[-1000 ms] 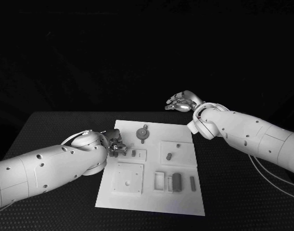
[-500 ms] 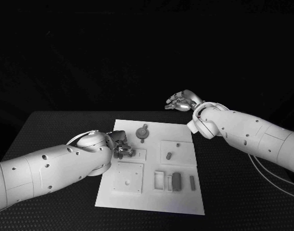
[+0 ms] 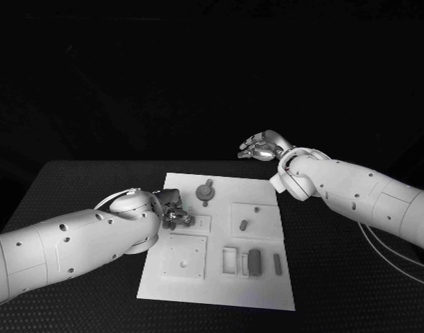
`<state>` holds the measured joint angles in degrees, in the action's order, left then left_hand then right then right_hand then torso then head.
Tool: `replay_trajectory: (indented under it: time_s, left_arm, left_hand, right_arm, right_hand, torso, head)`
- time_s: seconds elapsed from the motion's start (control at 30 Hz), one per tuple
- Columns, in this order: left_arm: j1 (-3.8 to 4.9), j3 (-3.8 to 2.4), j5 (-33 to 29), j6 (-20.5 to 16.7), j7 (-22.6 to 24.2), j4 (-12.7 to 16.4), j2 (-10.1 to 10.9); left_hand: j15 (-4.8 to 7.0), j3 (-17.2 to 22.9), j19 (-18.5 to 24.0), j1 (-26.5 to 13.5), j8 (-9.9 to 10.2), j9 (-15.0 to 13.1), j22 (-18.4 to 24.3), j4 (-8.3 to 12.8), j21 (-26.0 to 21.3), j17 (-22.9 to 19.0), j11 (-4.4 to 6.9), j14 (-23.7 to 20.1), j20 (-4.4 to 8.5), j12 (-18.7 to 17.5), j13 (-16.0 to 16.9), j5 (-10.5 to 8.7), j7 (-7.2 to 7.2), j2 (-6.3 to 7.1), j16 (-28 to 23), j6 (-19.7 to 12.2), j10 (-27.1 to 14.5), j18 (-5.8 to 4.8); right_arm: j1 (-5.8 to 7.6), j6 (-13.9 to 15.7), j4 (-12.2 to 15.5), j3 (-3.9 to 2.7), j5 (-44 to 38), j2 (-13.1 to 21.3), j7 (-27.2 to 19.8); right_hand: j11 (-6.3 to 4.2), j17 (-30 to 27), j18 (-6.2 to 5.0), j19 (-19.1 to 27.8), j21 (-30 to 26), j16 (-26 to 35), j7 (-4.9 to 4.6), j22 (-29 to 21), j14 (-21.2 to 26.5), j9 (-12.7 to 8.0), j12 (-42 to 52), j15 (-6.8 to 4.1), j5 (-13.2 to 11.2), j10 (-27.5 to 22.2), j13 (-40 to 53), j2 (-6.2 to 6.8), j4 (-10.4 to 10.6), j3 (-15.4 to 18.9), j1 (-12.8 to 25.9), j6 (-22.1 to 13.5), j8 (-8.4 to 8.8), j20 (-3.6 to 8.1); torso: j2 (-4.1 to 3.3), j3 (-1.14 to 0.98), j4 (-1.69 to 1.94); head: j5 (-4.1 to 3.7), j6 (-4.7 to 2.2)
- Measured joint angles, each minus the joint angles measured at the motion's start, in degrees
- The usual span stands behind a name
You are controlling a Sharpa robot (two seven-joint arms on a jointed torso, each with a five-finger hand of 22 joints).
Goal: Assemble the parts on the task board
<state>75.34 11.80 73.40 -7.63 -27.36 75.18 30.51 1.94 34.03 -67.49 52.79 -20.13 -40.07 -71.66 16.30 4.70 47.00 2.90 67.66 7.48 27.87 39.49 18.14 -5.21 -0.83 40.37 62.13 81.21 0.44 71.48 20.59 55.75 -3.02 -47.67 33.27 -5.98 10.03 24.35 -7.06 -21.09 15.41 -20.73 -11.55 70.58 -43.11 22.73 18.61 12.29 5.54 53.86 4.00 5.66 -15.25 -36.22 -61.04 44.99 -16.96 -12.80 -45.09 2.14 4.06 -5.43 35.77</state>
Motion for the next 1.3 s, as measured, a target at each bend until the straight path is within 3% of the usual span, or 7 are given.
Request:
replay_trajectory:
  time_s: [0.6,1.3]
  left_arm:
    - [0.07,-0.1,0.9,-0.5,0.0,-0.3,1.4]
    - [0.0,-0.14,1.4,-0.6,0.0,-0.9,1.6]
  left_hand:
    - [0.0,0.1,0.0,0.3,-0.3,-0.1,-0.2,0.1,0.0,0.0,0.06,0.0,0.0,0.0,0.1,0.44,0.0,0.27,0.2,0.1,0.3,0.0]
    - [-0.21,0.0,-0.2,0.5,-0.7,-0.2,-0.6,0.1,0.0,0.0,0.4,0.2,0.2,0.3,0.4,1.53,0.03,0.3,0.4,0.3,0.3,0.0]
  right_arm:
    - [-0.05,0.0,0.0,0.0,0.0,0.1,0.0]
    - [-0.14,0.0,0.0,0.0,0.0,0.1,0.0]
  right_hand:
    - [0.0,0.0,0.0,0.0,-0.2,0.0,0.0,0.1,0.0,0.0,0.0,0.0,0.0,0.0,0.0,0.0,0.0,0.0,0.0,0.0,-0.21,0.0]
    - [0.0,0.0,0.0,0.0,-0.2,0.2,0.0,0.2,0.0,0.0,0.0,0.0,0.0,0.0,0.0,0.0,0.0,0.0,0.0,0.0,-0.21,0.0]
  torso:
    - [0.01,-0.01,0.0]
    - [-0.01,-0.03,-0.01]
  head:
    - [-0.16,0.05]
    - [-0.09,0.07]
